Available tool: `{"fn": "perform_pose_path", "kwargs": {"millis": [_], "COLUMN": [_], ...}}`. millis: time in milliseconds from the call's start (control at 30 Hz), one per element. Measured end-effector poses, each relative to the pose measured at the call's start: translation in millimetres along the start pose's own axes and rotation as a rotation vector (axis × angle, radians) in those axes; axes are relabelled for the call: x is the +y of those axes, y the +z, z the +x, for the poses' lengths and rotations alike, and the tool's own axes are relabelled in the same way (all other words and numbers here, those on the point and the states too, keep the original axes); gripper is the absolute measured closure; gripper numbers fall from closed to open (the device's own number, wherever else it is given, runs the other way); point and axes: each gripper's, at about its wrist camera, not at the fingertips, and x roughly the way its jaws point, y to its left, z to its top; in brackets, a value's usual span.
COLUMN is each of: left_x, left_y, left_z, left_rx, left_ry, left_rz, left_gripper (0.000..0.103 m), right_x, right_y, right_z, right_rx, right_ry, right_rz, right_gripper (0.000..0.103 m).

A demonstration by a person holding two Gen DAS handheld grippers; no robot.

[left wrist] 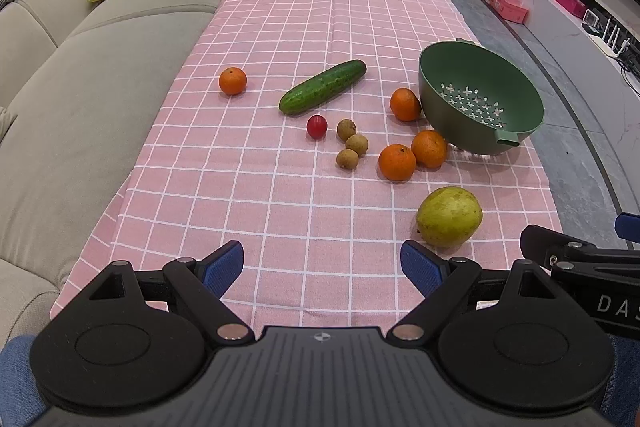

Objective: Organize fruits

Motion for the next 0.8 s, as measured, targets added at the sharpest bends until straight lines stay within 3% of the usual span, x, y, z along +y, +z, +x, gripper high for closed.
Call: {"fn": "perform_pose_path", "kwargs": {"millis": [800], "left_x": [0.3], "left_y": [-1.2], "left_z": [0.7], "left_rx": [0.002], "left_ry": [-0.005], "left_rz": [-0.004], "left_gripper": [0.0], "right_x": [0.6], "right_y": [-1.0], "right_z": [1.1], "right_rx": [0.001], "right_ry": [0.005], "right_rz": [0.006], "right_gripper": [0.004]}}
